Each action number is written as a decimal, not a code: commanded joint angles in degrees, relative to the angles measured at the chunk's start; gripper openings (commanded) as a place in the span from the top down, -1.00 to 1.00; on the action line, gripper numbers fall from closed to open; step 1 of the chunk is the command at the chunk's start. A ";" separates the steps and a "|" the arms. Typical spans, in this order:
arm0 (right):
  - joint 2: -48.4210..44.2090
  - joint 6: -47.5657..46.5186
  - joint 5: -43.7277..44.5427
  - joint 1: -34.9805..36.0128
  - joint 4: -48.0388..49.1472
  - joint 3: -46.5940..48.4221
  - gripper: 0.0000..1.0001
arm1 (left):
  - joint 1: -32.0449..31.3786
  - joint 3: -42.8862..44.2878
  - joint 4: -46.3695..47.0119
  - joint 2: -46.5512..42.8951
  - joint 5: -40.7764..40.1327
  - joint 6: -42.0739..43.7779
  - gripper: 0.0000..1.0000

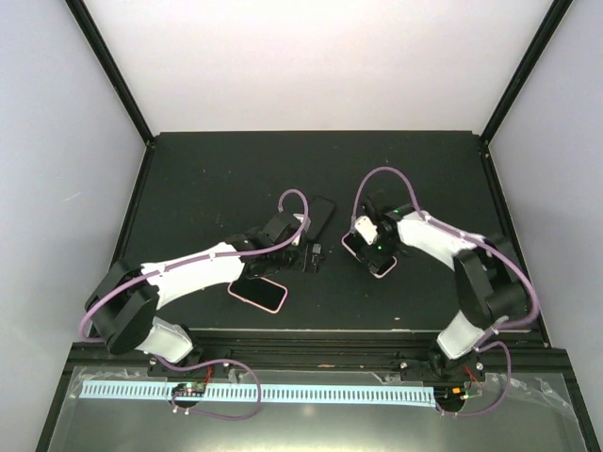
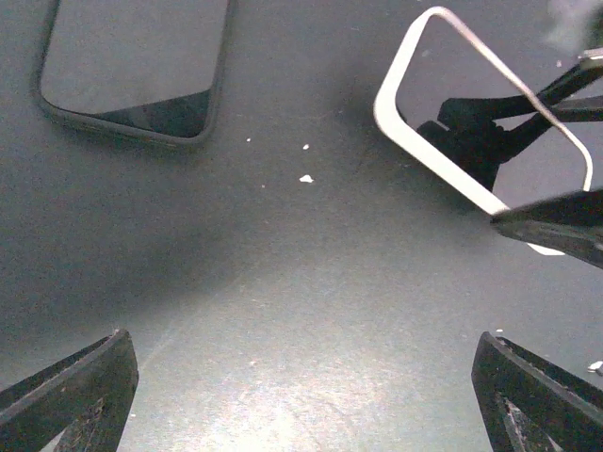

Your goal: Take the phone out of the phone case

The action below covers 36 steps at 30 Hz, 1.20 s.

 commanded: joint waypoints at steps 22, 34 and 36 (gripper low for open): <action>-42.52 4.35 -19.82 0.16 9.96 -8.20 -0.19 | -4.00 0.27 17.79 -18.22 2.61 -7.50 -0.73; -46.83 7.57 -21.37 0.13 14.07 -11.63 -0.15 | -9.33 6.32 23.65 -7.65 -2.63 -10.54 -0.47; -47.79 7.77 -21.39 0.13 14.59 -12.14 -0.14 | -9.95 6.76 24.73 -6.55 -2.84 -11.62 -0.37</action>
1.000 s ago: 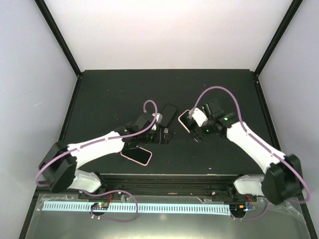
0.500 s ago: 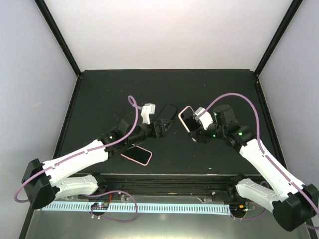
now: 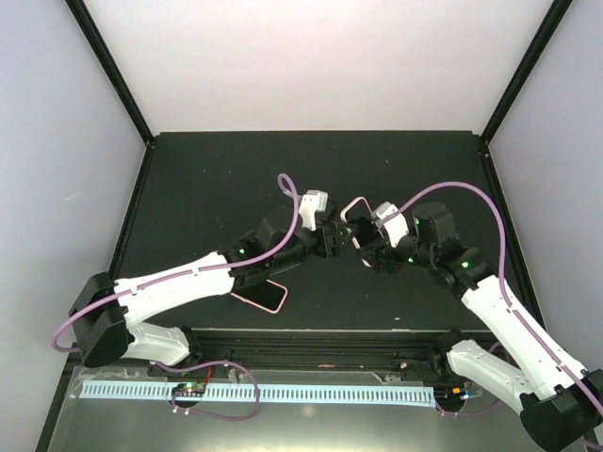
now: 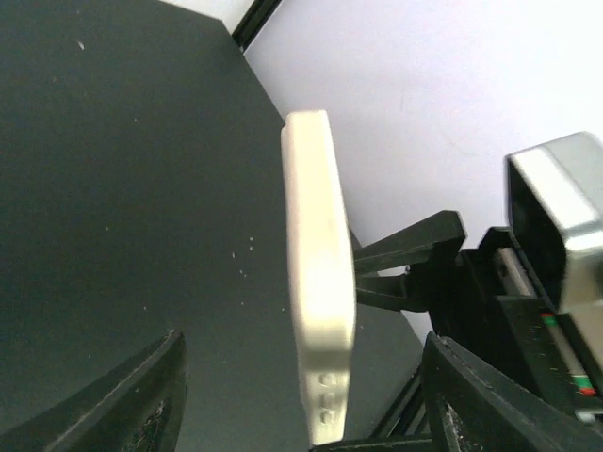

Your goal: Take the phone out of the phone case

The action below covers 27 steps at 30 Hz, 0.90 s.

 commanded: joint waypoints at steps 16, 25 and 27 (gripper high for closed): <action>-5.47 1.45 2.28 0.18 6.31 -2.43 -0.14 | -1.97 9.46 5.63 10.92 -0.70 -0.15 0.40; -4.33 -2.97 -2.29 0.18 4.55 -1.93 -0.71 | 0.49 7.81 6.47 6.59 1.04 5.56 0.97; -3.40 -4.74 -4.77 0.18 0.68 0.66 -0.99 | 2.62 7.83 4.42 4.28 4.24 7.04 0.97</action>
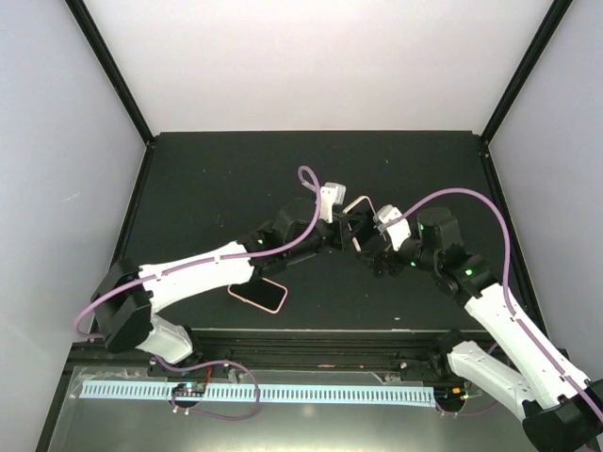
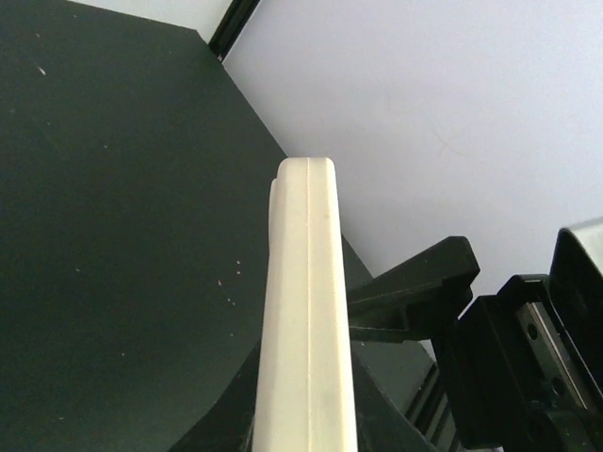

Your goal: Take the phone out of the phone case

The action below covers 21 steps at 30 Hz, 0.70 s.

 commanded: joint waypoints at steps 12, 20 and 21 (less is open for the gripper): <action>0.46 -21.77 -25.59 0.26 -20.68 15.51 -0.70 | 15.42 -0.10 -13.57 -25.34 41.63 40.85 0.97; 7.19 -28.72 -29.96 3.67 -24.19 21.37 -0.25 | 17.76 -7.90 -9.41 -36.23 45.89 42.99 0.97; 8.06 -29.73 -29.76 4.66 -24.67 22.33 -0.23 | 17.84 -7.69 -9.23 -35.94 47.40 42.30 0.97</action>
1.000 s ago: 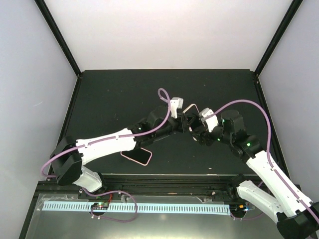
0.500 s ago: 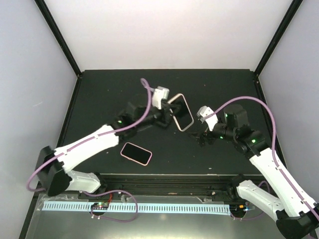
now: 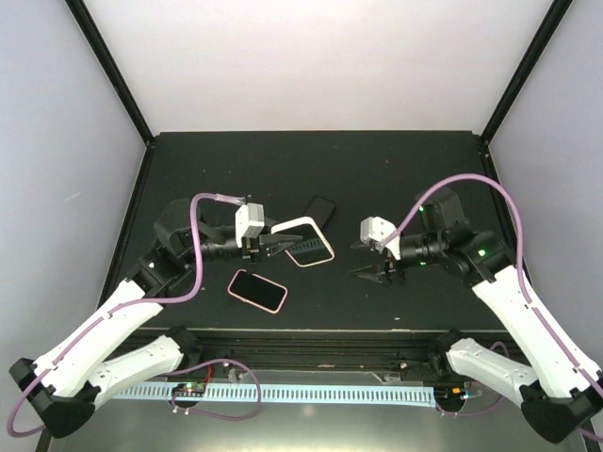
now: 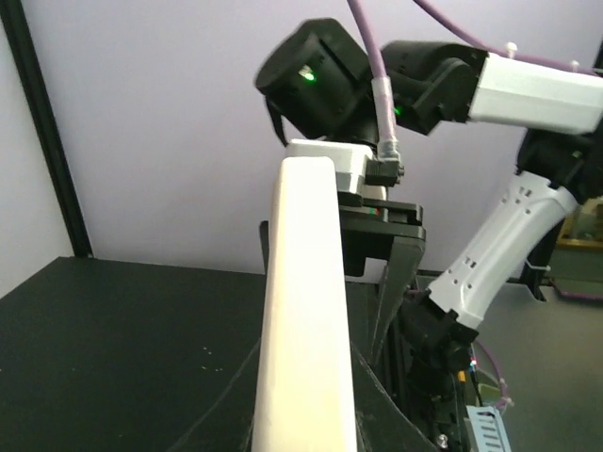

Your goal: Take the phone out of the phone case

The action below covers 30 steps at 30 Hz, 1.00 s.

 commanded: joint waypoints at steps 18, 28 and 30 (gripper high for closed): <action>4.32 -9.22 -0.09 12.06 -0.57 3.92 0.13 | 8.18 -0.46 17.49 8.21 25.17 -14.34 0.97; 5.44 -8.40 1.55 12.25 1.56 3.30 0.14 | 8.21 -0.87 19.03 9.56 27.58 -15.78 0.97; 5.73 -9.32 2.28 12.21 1.08 3.29 0.20 | 8.19 -0.93 19.19 9.90 27.88 -16.20 0.97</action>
